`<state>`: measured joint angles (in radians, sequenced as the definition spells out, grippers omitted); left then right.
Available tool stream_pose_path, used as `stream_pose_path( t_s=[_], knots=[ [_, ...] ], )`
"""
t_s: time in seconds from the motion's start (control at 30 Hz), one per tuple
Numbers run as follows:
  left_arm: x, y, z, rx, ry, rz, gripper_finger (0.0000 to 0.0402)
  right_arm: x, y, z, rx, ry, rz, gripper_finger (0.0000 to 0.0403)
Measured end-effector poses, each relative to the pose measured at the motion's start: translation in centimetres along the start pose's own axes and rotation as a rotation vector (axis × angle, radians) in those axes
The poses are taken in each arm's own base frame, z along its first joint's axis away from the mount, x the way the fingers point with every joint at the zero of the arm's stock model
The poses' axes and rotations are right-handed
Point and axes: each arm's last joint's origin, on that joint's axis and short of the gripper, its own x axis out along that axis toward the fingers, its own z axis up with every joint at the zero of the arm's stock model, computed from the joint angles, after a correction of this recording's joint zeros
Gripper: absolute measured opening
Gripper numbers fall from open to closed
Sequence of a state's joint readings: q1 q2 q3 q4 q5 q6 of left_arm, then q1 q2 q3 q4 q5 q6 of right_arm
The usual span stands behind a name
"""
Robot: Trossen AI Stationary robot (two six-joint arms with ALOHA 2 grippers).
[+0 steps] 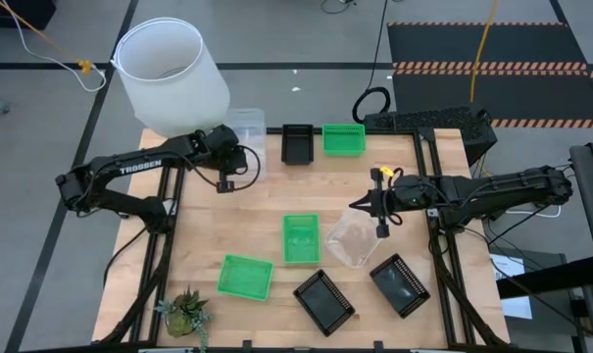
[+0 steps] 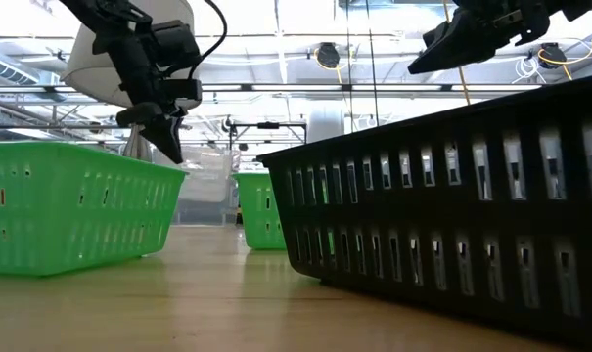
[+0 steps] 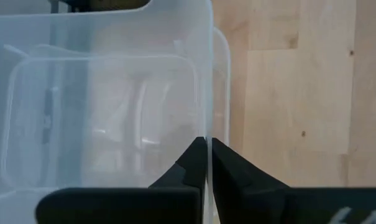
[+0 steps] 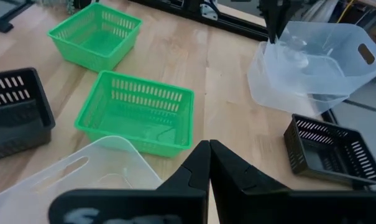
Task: Stack baskets by color
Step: Stack the bottom left transparent bin on the top transparent bin
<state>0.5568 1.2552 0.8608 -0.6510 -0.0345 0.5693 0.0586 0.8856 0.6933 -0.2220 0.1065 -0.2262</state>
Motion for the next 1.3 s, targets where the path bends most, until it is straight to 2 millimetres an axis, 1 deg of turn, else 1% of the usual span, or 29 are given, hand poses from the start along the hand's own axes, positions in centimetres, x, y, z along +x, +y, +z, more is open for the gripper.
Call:
stream_pose_path(
  t_s=[0.13, 0.23, 0.37, 0.6, 0.77, 0.87, 1.03, 1.2, 1.3],
  knots=[
    [0.0, -0.02, -0.04, -0.002, 0.004, -0.002, 0.0034, 0.0, 0.0, 0.0, 0.039, 0.0, 0.001, 0.0002],
    [0.0, -0.02, -0.04, -0.002, 0.004, -0.002, 0.0035, 0.0, 0.01, 0.0, 0.064, 0.0, 0.002, 0.0002],
    [0.0, -0.08, -0.12, 0.006, 0.013, -0.008, 0.0029, 0.0, 0.01, 0.0, 0.087, 0.0, 0.003, 0.0002],
    [-0.03, -0.36, -0.41, 0.012, 0.041, -0.038, 0.0006, 0.0, 0.01, 0.0, 0.088, 0.0, 0.003, 0.0002],
    [-0.03, -0.35, -0.39, 0.009, 0.04, -0.037, 0.0024, 0.0, 0.01, 0.0, 0.088, 0.0, 0.003, 0.0002],
    [-0.03, -0.36, -0.39, 0.013, 0.039, -0.037, 0.0028, 0.0, 0.01, 0.0, 0.088, -0.001, 0.003, 0.0002],
    [-0.03, -0.53, -0.28, 0.042, 0.039, -0.037, 0.0007, 0.0, 0.01, 0.0, 0.088, -0.001, 0.003, 0.0002],
    [-0.05, -0.83, -0.1, 0.058, 0.042, -0.032, 0.0016, 0.0, 0.01, 0.0, 0.086, -0.001, 0.002, 0.0002],
    [-0.07, -0.99, 0.0, 0.067, 0.041, -0.032, 0.001, 0.0, 0.01, 0.0, 0.086, -0.001, 0.002, 0.0002]
  ],
)
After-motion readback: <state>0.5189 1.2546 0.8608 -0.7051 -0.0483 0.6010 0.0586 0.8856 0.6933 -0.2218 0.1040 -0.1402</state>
